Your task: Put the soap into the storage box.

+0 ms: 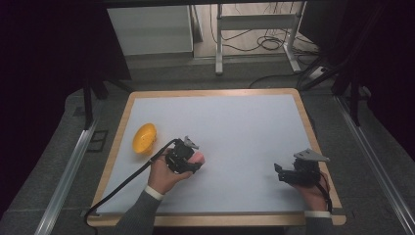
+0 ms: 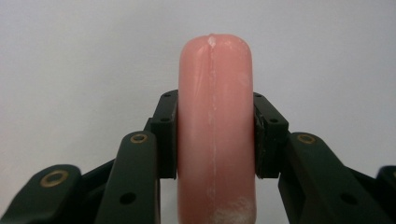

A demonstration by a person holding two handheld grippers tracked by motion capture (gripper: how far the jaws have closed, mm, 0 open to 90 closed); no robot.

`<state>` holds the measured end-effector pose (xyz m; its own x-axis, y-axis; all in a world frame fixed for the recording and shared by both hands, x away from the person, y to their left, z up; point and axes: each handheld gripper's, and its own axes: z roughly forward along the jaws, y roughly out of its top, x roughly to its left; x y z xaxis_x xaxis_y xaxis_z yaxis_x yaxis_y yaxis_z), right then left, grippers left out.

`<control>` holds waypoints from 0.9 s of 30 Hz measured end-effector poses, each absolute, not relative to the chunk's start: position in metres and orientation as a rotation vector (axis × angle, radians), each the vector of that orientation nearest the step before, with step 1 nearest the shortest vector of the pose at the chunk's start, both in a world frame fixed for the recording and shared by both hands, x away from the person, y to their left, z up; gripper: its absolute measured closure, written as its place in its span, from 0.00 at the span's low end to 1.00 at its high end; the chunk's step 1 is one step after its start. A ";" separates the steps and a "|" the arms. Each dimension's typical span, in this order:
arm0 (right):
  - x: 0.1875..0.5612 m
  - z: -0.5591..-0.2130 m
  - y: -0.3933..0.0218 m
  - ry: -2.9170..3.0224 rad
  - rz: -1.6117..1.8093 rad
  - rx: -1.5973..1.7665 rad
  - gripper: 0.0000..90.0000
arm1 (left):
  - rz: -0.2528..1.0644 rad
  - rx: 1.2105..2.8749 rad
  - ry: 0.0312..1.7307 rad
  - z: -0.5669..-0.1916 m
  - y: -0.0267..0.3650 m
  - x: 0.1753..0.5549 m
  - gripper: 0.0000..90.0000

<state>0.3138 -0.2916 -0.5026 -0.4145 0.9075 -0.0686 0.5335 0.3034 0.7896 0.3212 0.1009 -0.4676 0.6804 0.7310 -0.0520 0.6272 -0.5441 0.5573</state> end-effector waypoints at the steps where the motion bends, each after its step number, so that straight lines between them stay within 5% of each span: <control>1: 0.314 -0.503 -0.292 2.062 0.956 1.276 0.11 | 0.255 2.346 1.043 -0.467 0.103 0.321 0.67; 27: 0.314 -0.503 -0.290 2.070 0.951 1.278 0.11 | 0.281 2.289 1.096 -0.457 0.133 0.324 0.67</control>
